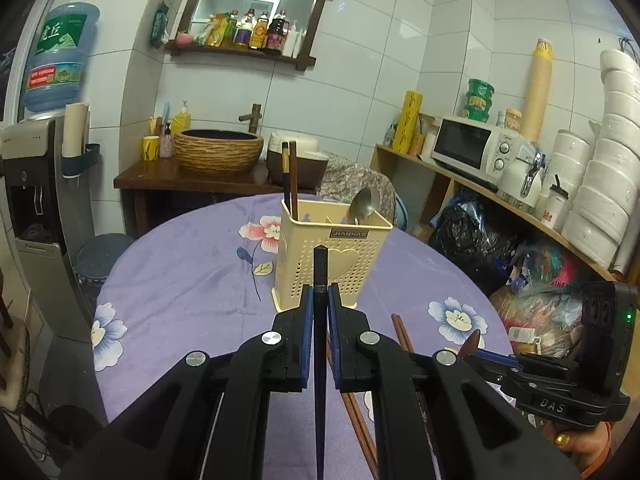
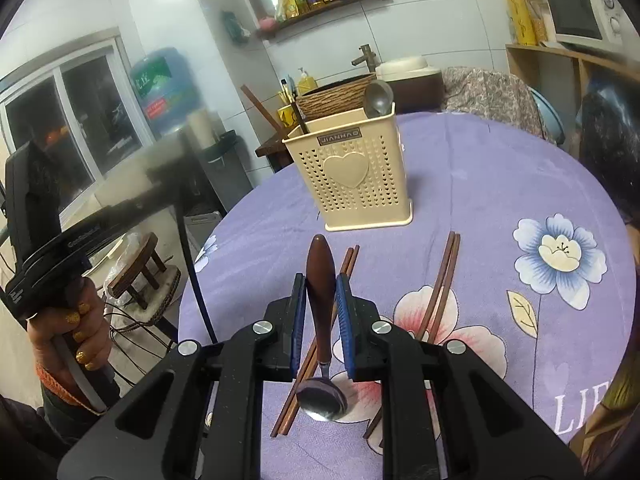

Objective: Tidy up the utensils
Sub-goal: 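Lift the spoon with the right tool while the left tool carries the black chopstick to the holder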

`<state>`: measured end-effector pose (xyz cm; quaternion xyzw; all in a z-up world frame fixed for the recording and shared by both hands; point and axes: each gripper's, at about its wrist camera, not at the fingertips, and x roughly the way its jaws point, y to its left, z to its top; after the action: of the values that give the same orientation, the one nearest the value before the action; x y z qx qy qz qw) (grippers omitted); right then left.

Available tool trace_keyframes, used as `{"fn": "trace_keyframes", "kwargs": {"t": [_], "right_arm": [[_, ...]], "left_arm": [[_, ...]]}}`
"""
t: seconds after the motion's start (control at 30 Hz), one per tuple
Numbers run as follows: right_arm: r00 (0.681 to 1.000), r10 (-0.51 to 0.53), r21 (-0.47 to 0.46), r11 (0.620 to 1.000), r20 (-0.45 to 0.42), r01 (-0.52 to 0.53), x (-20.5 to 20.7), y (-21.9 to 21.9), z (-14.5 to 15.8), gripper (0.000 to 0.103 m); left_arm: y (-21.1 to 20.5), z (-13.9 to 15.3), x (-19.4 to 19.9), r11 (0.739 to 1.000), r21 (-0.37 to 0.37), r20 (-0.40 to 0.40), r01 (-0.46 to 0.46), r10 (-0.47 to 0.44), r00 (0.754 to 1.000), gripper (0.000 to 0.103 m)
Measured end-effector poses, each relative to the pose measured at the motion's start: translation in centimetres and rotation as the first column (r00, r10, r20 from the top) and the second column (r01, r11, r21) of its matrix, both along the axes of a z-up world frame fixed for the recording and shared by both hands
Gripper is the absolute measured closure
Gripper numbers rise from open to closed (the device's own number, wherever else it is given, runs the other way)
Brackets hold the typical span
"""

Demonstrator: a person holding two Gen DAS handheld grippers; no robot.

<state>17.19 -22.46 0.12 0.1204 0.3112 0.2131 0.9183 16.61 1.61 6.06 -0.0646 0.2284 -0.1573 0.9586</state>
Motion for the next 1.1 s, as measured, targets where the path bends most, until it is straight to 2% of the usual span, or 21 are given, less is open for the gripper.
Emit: {"fn": "trace_keyframes", "kwargs": {"t": [0.1, 0.47, 0.67, 0.83, 0.97, 1.1], "right_arm": [[1.000, -0.001, 0.001, 1.000, 0.005, 0.001, 0.1, 0.0, 0.2, 0.087], [0.998, -0.003, -0.018, 1.000, 0.057, 0.004, 0.9, 0.0, 2.1, 0.087], [0.996, 0.014, -0.045, 0.999, 0.088, -0.010, 2.7, 0.1, 4.1, 0.087], [0.992, 0.025, -0.075, 0.997, 0.126, -0.015, 5.4, 0.2, 7.6, 0.087], [0.981, 0.023, -0.070, 0.998, 0.193, -0.010, 8.3, 0.2, 12.6, 0.087], [0.959, -0.010, -0.092, 0.995, 0.283, 0.038, 11.1, 0.7, 17.5, 0.087]], "left_arm": [[-0.1, 0.2, -0.5, 1.000, 0.002, 0.040, -0.013, 0.013, 0.999, 0.094], [-0.2, 1.2, 0.7, 1.000, -0.014, 0.060, 0.011, -0.010, 0.998, 0.095], [-1.2, 3.5, 2.4, 0.999, -0.004, 0.088, 0.035, -0.035, 0.996, 0.094], [-2.5, 7.4, 4.6, 0.998, 0.012, 0.131, 0.056, -0.057, 0.990, 0.095], [-3.0, 11.0, 6.4, 0.999, -0.004, 0.177, 0.048, -0.047, 0.983, 0.095], [-4.1, 15.4, 8.3, 1.000, 0.012, 0.271, -0.024, 0.020, 0.962, 0.095]]}}
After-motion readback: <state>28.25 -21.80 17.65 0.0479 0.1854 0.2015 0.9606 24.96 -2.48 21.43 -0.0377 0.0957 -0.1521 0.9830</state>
